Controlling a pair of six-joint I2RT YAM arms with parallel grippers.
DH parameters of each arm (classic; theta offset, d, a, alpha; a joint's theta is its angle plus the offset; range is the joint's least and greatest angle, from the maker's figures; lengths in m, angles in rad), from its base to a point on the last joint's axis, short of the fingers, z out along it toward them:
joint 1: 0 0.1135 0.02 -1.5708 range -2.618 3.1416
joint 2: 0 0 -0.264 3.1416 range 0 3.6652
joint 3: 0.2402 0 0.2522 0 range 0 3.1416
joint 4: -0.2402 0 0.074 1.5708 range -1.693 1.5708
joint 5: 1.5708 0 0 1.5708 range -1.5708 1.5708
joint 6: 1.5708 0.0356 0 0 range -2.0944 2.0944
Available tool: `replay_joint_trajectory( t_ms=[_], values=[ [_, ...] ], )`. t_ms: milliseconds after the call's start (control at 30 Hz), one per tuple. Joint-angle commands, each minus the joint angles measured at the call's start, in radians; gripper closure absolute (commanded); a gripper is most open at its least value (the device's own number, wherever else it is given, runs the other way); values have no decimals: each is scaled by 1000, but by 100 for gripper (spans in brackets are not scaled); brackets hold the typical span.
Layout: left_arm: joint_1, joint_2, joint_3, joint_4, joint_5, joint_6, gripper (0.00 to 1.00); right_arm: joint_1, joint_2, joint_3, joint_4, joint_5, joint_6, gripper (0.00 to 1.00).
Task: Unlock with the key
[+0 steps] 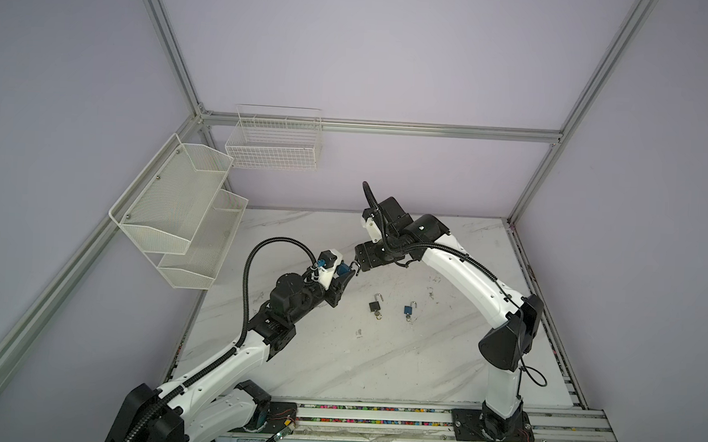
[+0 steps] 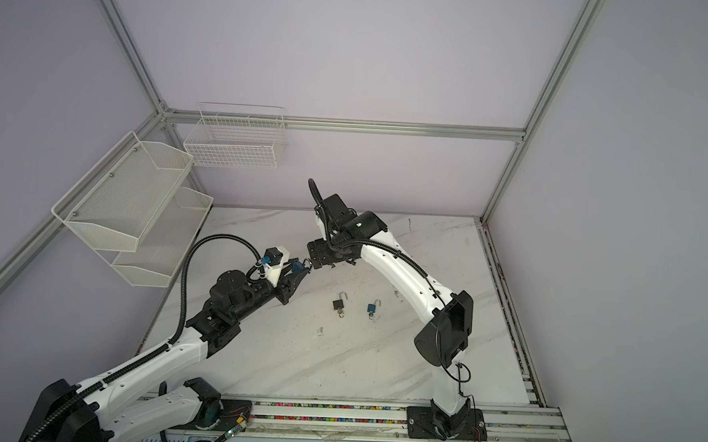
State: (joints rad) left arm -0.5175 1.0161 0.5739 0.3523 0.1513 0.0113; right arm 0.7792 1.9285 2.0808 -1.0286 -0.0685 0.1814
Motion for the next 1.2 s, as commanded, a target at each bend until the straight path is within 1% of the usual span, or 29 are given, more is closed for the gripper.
replay_joint_trajectory(
  t_ms=[0, 67, 167, 267, 333, 500, 600, 667, 800, 867, 900, 967, 1167],
  values=[
    [4, 1, -16, 75, -10, -9, 100, -10, -66, -17, -14, 82, -8, 17],
    [4, -3, 5, 38, -49, -34, 100, -26, -89, -43, 1, 102, 0, 17],
    [4, -7, 50, -64, -141, -116, 100, -56, -137, -94, 44, 160, 32, 16],
    [2, 6, 117, -212, -198, -246, 100, -85, -210, -197, 140, 197, 62, 14],
    [-6, 28, 176, -344, -225, -328, 100, -109, -264, -305, 234, 210, 89, 12],
    [-46, 107, 290, -610, -301, -544, 100, -160, -373, -545, 435, 180, 174, 11],
    [-57, 172, 328, -707, -289, -640, 100, -174, -447, -699, 568, 147, 224, 10],
    [-68, 219, 341, -738, -276, -677, 100, -185, -475, -781, 640, 122, 254, 10],
    [-82, 317, 368, -798, -268, -721, 100, -197, -492, -880, 731, 74, 287, 10],
    [-84, 372, 390, -834, -259, -734, 100, -201, -497, -923, 764, 69, 301, 10],
    [-88, 388, 396, -841, -256, -739, 100, -203, -499, -939, 780, 64, 307, 10],
    [-93, 463, 407, -852, -252, -750, 100, -208, -502, -975, 814, 47, 318, 10],
    [-98, 566, 427, -873, -258, -764, 100, -224, -484, -1008, 848, 26, 320, 10]
  ],
)
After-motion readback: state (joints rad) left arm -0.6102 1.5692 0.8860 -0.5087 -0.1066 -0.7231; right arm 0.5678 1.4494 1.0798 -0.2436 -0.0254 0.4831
